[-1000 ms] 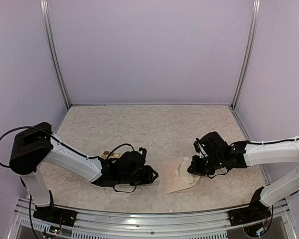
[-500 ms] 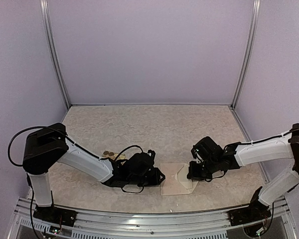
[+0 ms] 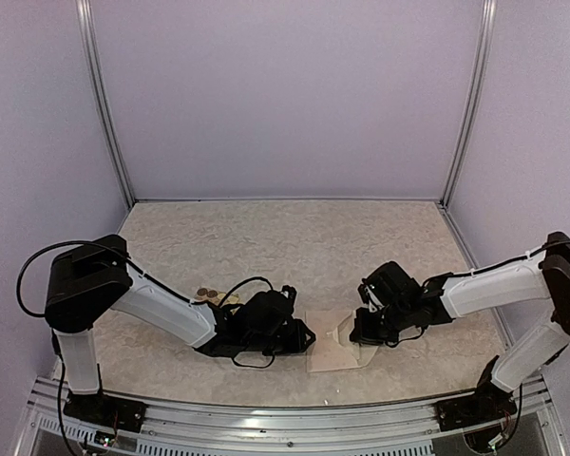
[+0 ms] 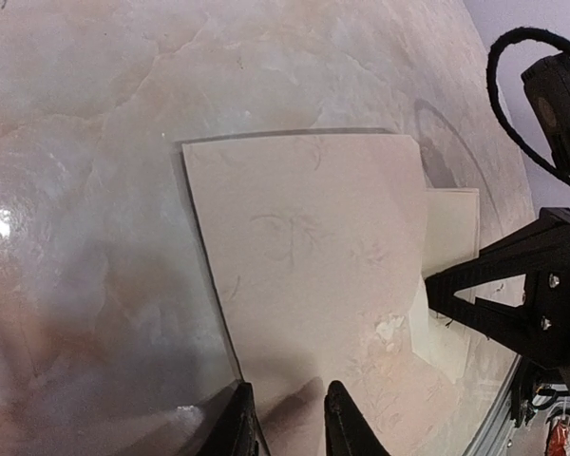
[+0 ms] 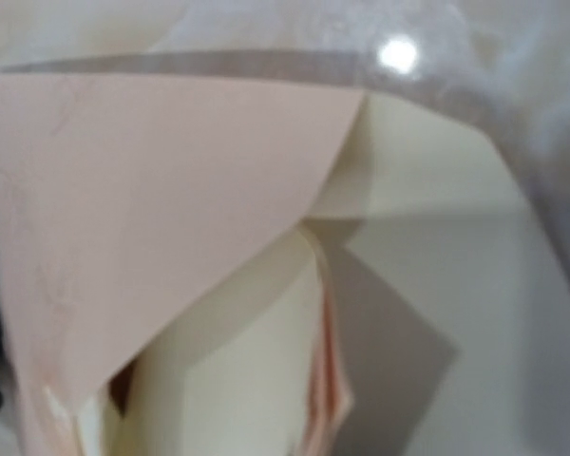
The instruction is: Place the letter into the envelope and seal it
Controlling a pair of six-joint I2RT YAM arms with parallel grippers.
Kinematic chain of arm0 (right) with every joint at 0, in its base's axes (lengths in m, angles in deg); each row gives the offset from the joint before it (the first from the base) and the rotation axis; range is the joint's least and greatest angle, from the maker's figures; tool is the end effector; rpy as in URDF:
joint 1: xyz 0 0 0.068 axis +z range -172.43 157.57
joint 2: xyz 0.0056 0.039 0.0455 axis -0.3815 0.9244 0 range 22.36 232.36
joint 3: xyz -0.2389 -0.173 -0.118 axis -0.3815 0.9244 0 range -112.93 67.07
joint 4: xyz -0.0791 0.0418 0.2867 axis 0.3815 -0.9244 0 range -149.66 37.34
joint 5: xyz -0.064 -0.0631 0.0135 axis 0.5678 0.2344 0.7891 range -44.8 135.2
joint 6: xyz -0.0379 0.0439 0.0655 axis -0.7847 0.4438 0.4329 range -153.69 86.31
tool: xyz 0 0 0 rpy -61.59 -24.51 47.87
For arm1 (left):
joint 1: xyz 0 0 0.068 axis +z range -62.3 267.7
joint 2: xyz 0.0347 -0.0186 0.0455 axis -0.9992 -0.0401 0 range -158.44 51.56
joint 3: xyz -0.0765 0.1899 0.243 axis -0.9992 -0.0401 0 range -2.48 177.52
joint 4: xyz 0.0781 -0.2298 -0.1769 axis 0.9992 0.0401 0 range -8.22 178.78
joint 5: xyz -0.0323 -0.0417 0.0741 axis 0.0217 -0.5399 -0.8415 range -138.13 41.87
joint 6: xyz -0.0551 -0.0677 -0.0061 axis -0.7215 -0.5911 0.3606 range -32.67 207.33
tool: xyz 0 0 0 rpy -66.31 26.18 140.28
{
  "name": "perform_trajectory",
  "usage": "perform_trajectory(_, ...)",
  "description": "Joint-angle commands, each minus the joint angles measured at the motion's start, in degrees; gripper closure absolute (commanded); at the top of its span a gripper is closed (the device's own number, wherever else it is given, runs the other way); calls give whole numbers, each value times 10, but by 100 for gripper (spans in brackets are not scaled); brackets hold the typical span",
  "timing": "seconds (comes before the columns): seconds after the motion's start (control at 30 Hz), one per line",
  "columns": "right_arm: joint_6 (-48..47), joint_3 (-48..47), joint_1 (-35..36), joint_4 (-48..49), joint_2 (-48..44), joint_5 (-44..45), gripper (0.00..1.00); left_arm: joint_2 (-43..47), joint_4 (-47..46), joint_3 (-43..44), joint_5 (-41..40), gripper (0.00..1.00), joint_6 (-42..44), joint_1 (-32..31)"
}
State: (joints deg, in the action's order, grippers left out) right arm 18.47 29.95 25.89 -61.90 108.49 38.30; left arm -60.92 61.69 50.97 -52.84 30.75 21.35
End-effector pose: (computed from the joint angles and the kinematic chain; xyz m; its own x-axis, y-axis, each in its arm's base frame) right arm 0.2002 0.2389 0.1180 -0.9656 0.0946 -0.2423 -0.0340 0.8776 0.4782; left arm 0.1883 -0.4143 0.0906 -0.8794 -0.0653 -0.4715 0.2784 0.7329 -0.6207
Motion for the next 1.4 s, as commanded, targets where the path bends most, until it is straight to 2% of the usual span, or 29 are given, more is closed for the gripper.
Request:
perform_trajectory(0.0, 0, -9, 7, 62, 11, -40, 100, -17, 12, -1, 10, 76, 1, 0)
perform_trajectory(0.3, -10, 8, 7, 131, 6, -79, 100, -14, 12, -1, 7, 77, 3, -1)
perform_trajectory(0.63, -16, 20, 8, 115, -53, -49, 100, 45, 41, -27, -47, 76, 4, -5)
perform_trajectory(0.73, -21, 41, 8, 128, -100, -48, 100, 87, 43, -51, -66, 66, -2, -6)
perform_trajectory(0.9, -28, 89, 8, 182, -182, -65, 100, 178, 11, -113, -65, 43, -4, -8)
perform_trajectory(1.0, -33, 100, 8, 177, -225, -59, 100, 225, -7, -142, -52, 34, -5, -2)
perform_trajectory(1.1, -44, 103, 8, 168, -257, -54, 100, 247, -35, -160, -30, 31, 1, 0)
perform_trajectory(1.17, -34, 91, 7, 119, -267, -21, 100, 259, -43, -167, -28, 29, -2, 2)
perform_trajectory(1.27, -16, 56, 6, 12, -245, 39, 100, 254, -21, -165, -36, 29, -9, 7)
perform_trajectory(1.37, -5, 39, 5, -24, -205, 30, 100, 232, -4, -156, -39, 29, -10, 13)
